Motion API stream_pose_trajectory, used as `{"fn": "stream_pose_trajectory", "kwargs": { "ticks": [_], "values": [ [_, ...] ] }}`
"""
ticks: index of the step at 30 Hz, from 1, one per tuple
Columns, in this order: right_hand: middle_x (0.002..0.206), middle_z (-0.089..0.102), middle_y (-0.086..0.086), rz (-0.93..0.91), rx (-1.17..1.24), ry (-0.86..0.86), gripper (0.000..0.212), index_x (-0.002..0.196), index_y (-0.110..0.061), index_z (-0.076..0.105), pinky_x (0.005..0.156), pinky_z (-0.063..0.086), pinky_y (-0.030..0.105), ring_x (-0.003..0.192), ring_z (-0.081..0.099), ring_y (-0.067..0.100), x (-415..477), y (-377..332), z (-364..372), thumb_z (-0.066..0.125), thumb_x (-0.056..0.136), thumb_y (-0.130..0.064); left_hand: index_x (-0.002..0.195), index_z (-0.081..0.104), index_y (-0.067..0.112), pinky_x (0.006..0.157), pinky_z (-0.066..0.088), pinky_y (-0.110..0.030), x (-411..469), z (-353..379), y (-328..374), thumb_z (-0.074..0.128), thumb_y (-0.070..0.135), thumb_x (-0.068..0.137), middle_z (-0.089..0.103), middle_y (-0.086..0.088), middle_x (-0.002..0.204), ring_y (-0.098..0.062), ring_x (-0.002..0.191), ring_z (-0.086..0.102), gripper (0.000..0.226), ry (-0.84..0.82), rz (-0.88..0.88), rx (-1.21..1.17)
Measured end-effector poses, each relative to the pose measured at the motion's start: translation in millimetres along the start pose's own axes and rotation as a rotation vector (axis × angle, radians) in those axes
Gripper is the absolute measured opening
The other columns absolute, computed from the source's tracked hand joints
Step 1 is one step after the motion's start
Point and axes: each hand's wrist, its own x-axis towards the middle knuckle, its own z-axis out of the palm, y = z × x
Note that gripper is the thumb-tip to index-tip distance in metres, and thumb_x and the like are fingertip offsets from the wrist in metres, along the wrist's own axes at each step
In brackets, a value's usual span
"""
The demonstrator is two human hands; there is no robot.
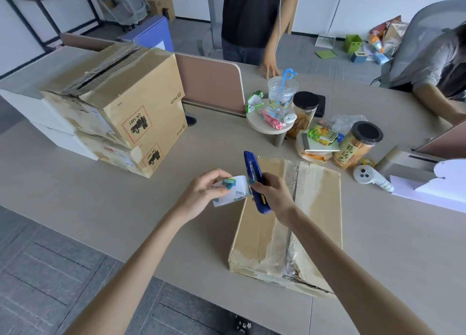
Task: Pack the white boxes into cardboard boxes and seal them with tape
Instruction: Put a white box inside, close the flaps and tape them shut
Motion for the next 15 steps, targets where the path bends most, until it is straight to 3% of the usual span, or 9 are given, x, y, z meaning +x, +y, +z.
{"fn": "stream_pose_trajectory", "kwargs": {
  "ticks": [4,7,10,12,15],
  "values": [
    [0.073,0.054,0.014,-0.034,-0.068,0.051,0.024,0.096,0.012,0.054,0.058,0.041,0.031,0.065,0.052,0.025,-3.2,4.3,-31.1,0.061,0.090,-0.010,0.097,0.065,0.021,0.068,0.038,-0.028,12.5,29.8,13.3,0.061,0.027,0.083,0.063,0.008,0.080,-0.011,0.074,0.054,0.016,-0.039,0.052,0.152],
    [0.073,0.055,0.014,-0.082,-0.079,0.075,0.014,0.096,0.011,0.056,0.051,0.045,0.022,0.060,0.053,0.023,-5.4,-0.6,-61.9,0.059,0.093,-0.003,0.095,0.063,0.029,0.065,0.048,-0.032,17.6,47.8,13.0,0.059,0.043,0.077,0.070,0.010,0.084,-0.014,0.074,0.063,0.023,0.109,0.081,0.552],
    [0.070,0.057,0.009,-0.165,-0.152,0.074,0.011,0.091,0.006,0.056,0.052,0.044,0.022,0.058,0.054,0.019,-5.4,-7.9,-89.1,0.060,0.092,-0.003,0.084,0.059,0.024,0.053,0.040,-0.027,24.7,65.2,8.1,0.058,0.055,0.075,0.066,0.007,0.071,-0.014,0.064,0.062,0.032,0.237,0.094,0.778],
    [0.070,0.058,0.014,-0.197,-0.172,0.103,0.015,0.091,0.009,0.055,0.055,0.044,0.028,0.058,0.053,0.021,-2.2,-8.4,-105.0,0.061,0.091,-0.004,0.072,0.050,0.013,0.048,0.030,-0.027,31.8,76.7,7.9,0.053,0.071,0.071,0.052,0.000,0.054,-0.020,0.052,0.051,0.057,0.350,0.069,0.913],
    [0.075,0.062,0.020,-0.205,-0.232,0.120,0.017,0.096,0.007,0.056,0.062,0.048,0.041,0.063,0.057,0.025,6.6,-7.6,-131.6,0.061,0.092,-0.008,0.070,0.046,0.011,0.050,0.036,-0.029,40.5,94.2,16.4,0.044,0.081,0.068,0.046,-0.001,0.053,-0.022,0.052,0.042,0.070,0.366,0.045,0.925]
  ]
}}
